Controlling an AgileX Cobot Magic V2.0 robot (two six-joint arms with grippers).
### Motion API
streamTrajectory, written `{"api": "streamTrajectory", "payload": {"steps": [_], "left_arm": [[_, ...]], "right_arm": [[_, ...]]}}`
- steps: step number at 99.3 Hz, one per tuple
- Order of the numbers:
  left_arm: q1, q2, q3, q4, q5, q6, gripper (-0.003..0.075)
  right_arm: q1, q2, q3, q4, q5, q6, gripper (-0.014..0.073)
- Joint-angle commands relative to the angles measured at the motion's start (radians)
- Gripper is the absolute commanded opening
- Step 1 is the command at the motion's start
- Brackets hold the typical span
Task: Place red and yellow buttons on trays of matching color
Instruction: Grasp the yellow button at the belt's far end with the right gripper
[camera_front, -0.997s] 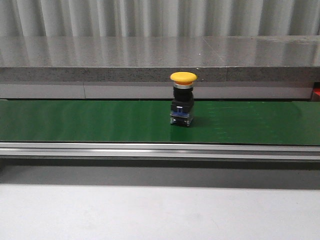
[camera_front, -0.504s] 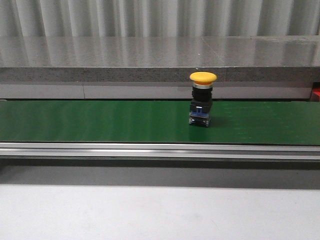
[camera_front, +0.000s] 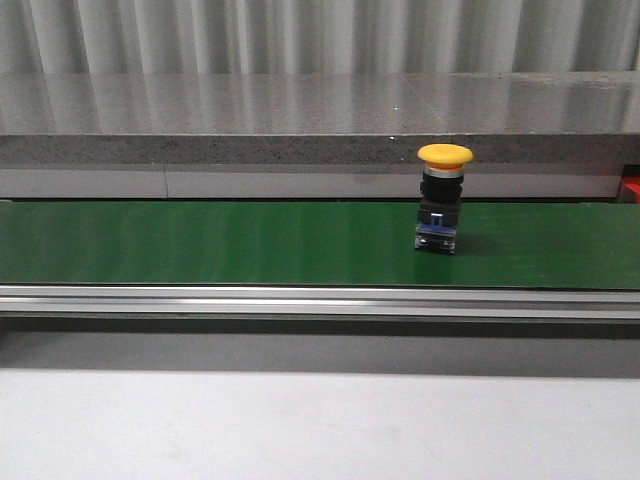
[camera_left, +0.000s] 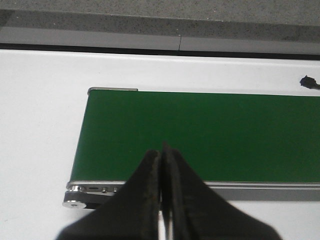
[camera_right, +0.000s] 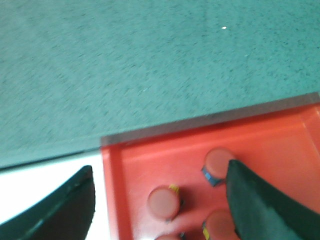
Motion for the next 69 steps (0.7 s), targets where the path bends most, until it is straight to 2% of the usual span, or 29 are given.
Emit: {"api": "streamTrajectory", "payload": {"steps": [1,18,34,59,69], "left_arm": [[-0.008,-0.003,-0.029,-0.015,-0.073,-0.002,-0.0019],[-0.008,-0.003,-0.029,-0.015,-0.073,-0.002,-0.0019],[-0.008,-0.003,-0.029,-0.015,-0.073,-0.002,-0.0019],[-0.008,-0.003,-0.029,-0.015,-0.073,-0.002,-0.0019],[-0.008,-0.003,-0.029,-0.015,-0.073,-0.002,-0.0019]], "right_arm": [[0.0,-0.164,0.088,0.057,-0.024,-0.065,0.0547],[0.026,-0.351,0.323,0.12,-0.028,-0.13,0.0547],[0.107,-0.485,0.482,0.127,-0.014,-0.154,0.0547],[0.279,-0.541,0.607,0.109,0.113,-0.229,0.0547],[0.343,-0.541,0.659,0.067,0.118,-0.232,0.0547]]}}
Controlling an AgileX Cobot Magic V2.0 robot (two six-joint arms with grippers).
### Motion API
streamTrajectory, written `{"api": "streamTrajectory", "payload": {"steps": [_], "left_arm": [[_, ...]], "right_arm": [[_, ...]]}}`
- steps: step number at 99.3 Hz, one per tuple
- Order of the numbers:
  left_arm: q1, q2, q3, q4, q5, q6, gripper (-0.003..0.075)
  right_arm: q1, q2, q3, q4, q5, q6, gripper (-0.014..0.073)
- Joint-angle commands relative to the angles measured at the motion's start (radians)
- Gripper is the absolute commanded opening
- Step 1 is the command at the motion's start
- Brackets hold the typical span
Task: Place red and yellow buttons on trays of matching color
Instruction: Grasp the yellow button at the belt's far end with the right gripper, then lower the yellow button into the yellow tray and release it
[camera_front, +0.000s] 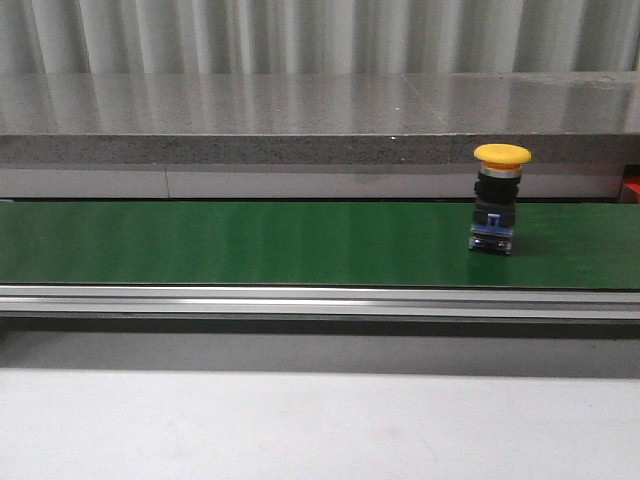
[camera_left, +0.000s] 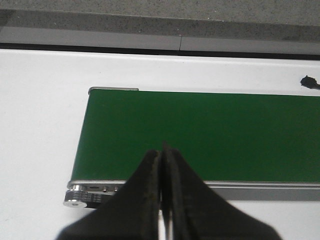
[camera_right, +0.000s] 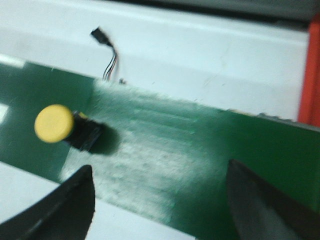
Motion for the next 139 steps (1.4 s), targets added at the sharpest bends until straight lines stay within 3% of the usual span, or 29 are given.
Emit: {"api": "streamTrajectory", "payload": {"steps": [1,43,108,115,132,139], "left_arm": [[-0.008,-0.003,-0.029,-0.015,-0.073,-0.002,-0.0019],[-0.008,-0.003,-0.029,-0.015,-0.073,-0.002,-0.0019],[-0.008,-0.003,-0.029,-0.015,-0.073,-0.002,-0.0019],[-0.008,-0.003,-0.029,-0.015,-0.073,-0.002,-0.0019],[-0.008,-0.003,-0.029,-0.015,-0.073,-0.002,-0.0019],[-0.008,-0.003,-0.029,-0.015,-0.073,-0.002,-0.0019]], "right_arm": [[0.042,-0.032,0.016,-0.009,-0.017,-0.018,0.0547],[0.257,0.021,0.127,-0.094,-0.188,-0.022,0.0547],[0.266,0.186,0.125,-0.08,-0.353,-0.022,0.054],[0.266,0.193,0.125,-0.08,-0.358,-0.022,0.0482],[0.266,0.197,0.125,-0.08,-0.362,-0.019,0.0183],[0.266,0.194,0.121,-0.08,-0.347,-0.004,0.0153]]}}
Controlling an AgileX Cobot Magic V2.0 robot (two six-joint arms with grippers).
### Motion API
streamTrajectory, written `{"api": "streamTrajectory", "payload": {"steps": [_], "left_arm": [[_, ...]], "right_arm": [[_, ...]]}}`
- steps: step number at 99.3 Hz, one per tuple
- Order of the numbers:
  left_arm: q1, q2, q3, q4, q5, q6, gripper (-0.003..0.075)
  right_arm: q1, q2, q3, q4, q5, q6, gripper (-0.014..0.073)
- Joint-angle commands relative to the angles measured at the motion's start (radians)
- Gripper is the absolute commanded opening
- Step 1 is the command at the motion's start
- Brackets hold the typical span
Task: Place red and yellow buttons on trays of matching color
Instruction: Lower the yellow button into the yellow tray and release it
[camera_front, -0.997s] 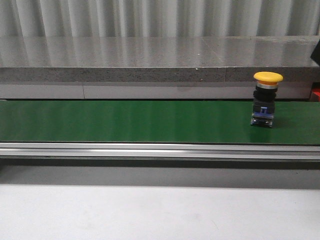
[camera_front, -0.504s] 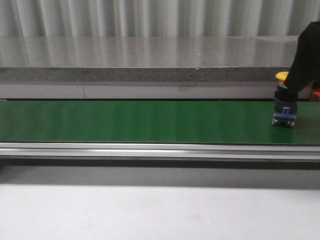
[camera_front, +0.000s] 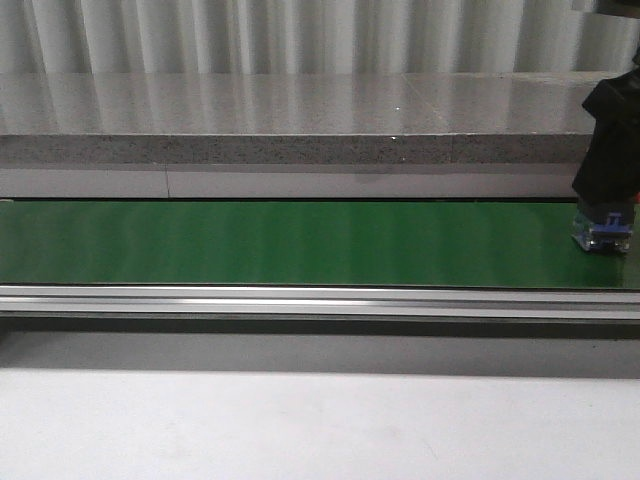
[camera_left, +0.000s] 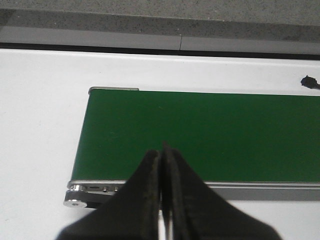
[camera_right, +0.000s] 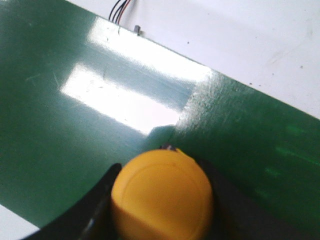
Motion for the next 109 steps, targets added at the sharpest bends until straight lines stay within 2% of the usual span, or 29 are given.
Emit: {"api": "streamTrajectory", "payload": {"steps": [1,12,22,50,63,81,93,109], "left_arm": [[-0.008,-0.003,-0.029,-0.015,-0.073,-0.002,-0.0019],[-0.008,-0.003,-0.029,-0.015,-0.073,-0.002,-0.0019],[-0.008,-0.003,-0.029,-0.015,-0.073,-0.002,-0.0019],[-0.008,-0.003,-0.029,-0.015,-0.073,-0.002,-0.0019],[-0.008,-0.003,-0.029,-0.015,-0.073,-0.002,-0.0019],[-0.008,-0.003,-0.029,-0.015,-0.073,-0.002,-0.0019],[-0.008,-0.003,-0.029,-0.015,-0.073,-0.002,-0.0019],[-0.008,-0.003,-0.029,-0.015,-0.073,-0.002,-0.0019]], "right_arm": [[-0.001,-0.034,-0.028,0.025,-0.011,0.011,0.0153],[-0.014,-0.056,-0.049,0.011,0.011,0.076,0.0153],[-0.058,-0.093,-0.061,-0.033,0.013,0.187,0.0153],[-0.328,-0.24,-0.063,-0.233,0.104,0.469,0.0151],[-0.485,-0.284,-0.063,-0.263,0.142,0.53,0.0146],[-0.658,-0.293,-0.058,-0.263,0.121,0.601,0.0146],[-0.725,-0.273,-0.058,-0.265,0.093,0.638,0.0146],[-0.76,-0.242,-0.058,-0.282,0.049,0.639,0.0146]]}}
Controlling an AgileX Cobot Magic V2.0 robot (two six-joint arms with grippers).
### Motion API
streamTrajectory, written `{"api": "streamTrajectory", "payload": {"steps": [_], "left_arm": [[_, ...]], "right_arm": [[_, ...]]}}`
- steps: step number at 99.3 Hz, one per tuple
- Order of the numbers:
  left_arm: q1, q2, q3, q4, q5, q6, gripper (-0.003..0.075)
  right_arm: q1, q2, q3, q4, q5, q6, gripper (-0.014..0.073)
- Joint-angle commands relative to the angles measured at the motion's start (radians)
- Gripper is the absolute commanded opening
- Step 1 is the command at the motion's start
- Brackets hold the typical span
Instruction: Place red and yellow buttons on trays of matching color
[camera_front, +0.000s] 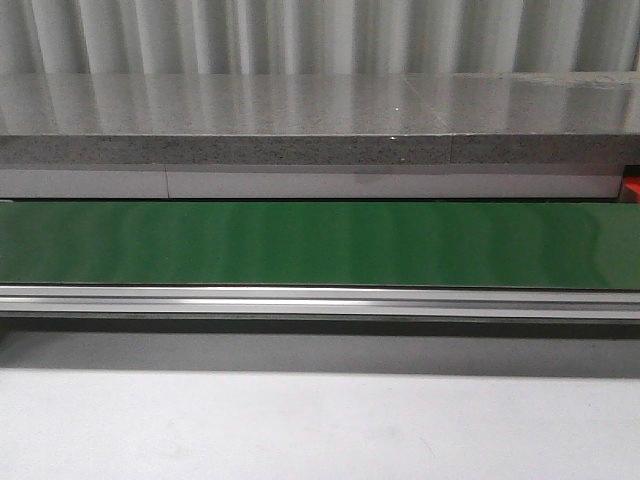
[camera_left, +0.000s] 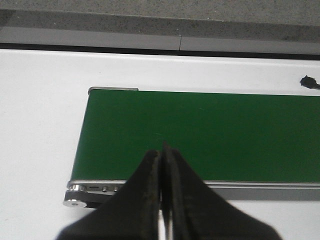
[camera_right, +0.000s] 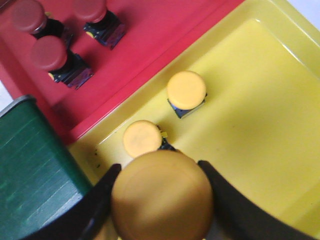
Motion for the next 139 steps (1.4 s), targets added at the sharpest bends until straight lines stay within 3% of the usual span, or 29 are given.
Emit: {"api": "streamTrajectory", "payload": {"steps": [1,19,38,39,56,105,139], "left_arm": [[-0.008,-0.003,-0.029,-0.015,-0.073,-0.002,-0.0019],[-0.008,-0.003,-0.029,-0.015,-0.073,-0.002,-0.0019],[-0.008,-0.003,-0.029,-0.015,-0.073,-0.002,-0.0019],[-0.008,-0.003,-0.029,-0.015,-0.073,-0.002,-0.0019],[-0.008,-0.003,-0.029,-0.015,-0.073,-0.002,-0.0019],[-0.008,-0.003,-0.029,-0.015,-0.073,-0.002,-0.0019],[-0.008,-0.003,-0.029,-0.015,-0.073,-0.002,-0.0019]], "right_arm": [[-0.018,-0.012,-0.029,-0.013,-0.078,0.003,0.0146],[-0.018,-0.01,-0.028,-0.113,-0.12,0.003,0.0146],[-0.019,0.049,-0.026,-0.131,-0.103,0.003,0.0146],[-0.074,0.326,0.053,-0.096,-0.253,0.025,0.0382],[-0.074,0.324,0.053,-0.096,-0.246,0.025,0.0605],[-0.055,0.04,0.043,-0.114,-0.238,0.025,0.0608],[0.258,-0.203,0.043,-0.114,-0.261,0.024,0.0608]]}}
